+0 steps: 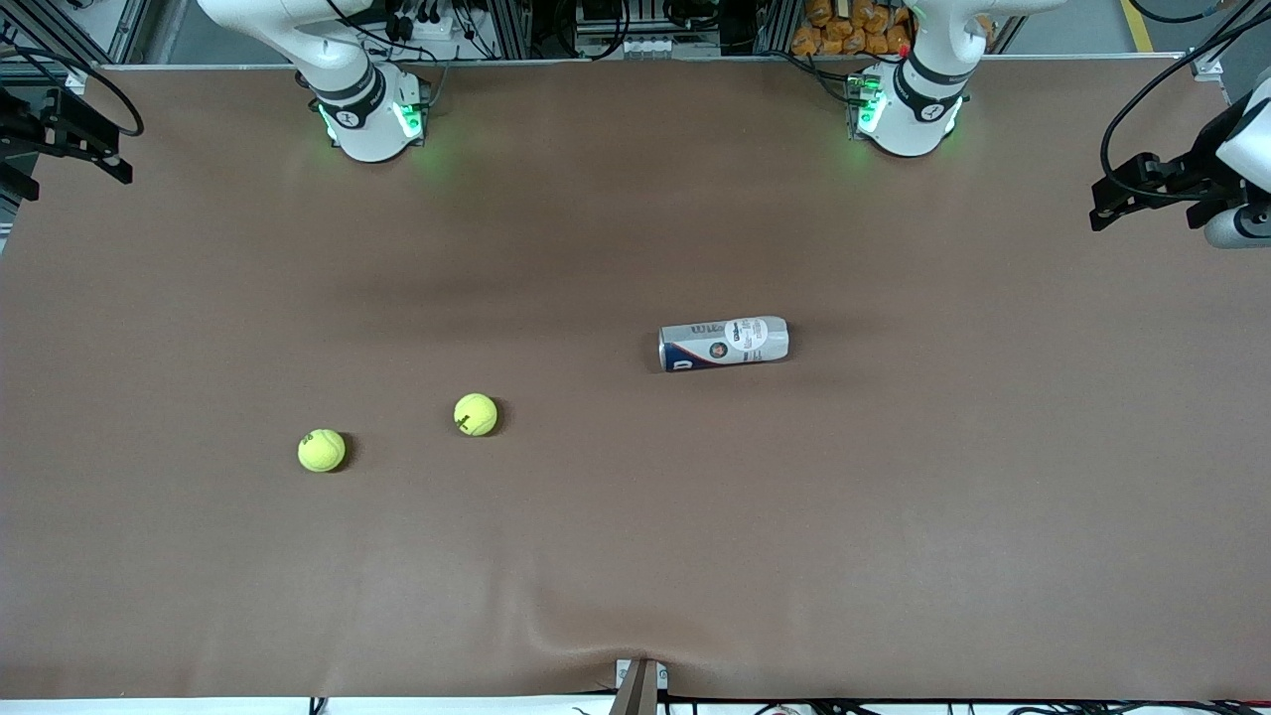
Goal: Insert tennis ball vertically with right arm
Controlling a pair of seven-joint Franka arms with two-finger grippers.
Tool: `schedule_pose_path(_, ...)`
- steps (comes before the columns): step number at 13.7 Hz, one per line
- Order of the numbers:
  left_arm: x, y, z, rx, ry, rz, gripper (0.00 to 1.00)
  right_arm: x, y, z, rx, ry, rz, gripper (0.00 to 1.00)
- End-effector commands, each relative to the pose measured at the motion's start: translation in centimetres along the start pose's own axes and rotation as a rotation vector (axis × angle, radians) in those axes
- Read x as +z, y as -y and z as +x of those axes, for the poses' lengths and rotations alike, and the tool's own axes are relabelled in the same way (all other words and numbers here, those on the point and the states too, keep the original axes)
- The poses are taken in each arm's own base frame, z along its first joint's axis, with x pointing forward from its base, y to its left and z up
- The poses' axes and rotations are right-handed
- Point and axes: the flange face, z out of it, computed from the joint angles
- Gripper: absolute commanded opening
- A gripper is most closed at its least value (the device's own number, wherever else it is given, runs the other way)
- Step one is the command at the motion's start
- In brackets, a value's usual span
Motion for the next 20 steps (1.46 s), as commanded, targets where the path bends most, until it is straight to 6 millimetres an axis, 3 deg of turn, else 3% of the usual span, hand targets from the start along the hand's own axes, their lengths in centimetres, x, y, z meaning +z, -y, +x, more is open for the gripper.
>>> schedule_pose_path(1,-0.1,0.2,-0.1,0.003,0.0,-0.007,1.0,0.0,0.0,0.2,0.017,-0.011,0.008,1.0)
schedule_pose_path(7,0.0,0.2,-0.1,0.003,0.005,-0.007,1.0,0.2,0.0,0.3,0.015,-0.003,0.008,1.0)
schedule_pose_path(8,0.6,0.4,0.1,-0.001,0.017,-0.005,1.0,0.2,0.1,0.3,0.014,-0.005,0.008,1.0)
schedule_pose_path(9,3.8,0.4,2.3,-0.008,0.083,-0.003,1.0,0.3,0.1,0.4,0.012,-0.002,0.008,1.0)
schedule_pose_path(10,4.1,1.0,2.5,-0.016,0.101,-0.014,1.0,0.2,0.0,0.4,0.014,-0.003,0.008,1.0)
schedule_pose_path(16,4.1,1.0,2.3,-0.013,0.111,-0.021,1.0,0.3,-0.1,0.4,0.017,0.0,0.008,1.0)
schedule_pose_path(20,4.6,-0.8,2.1,0.077,0.151,-0.139,1.0,0.2,-0.6,0.2,0.022,0.002,0.005,1.0)
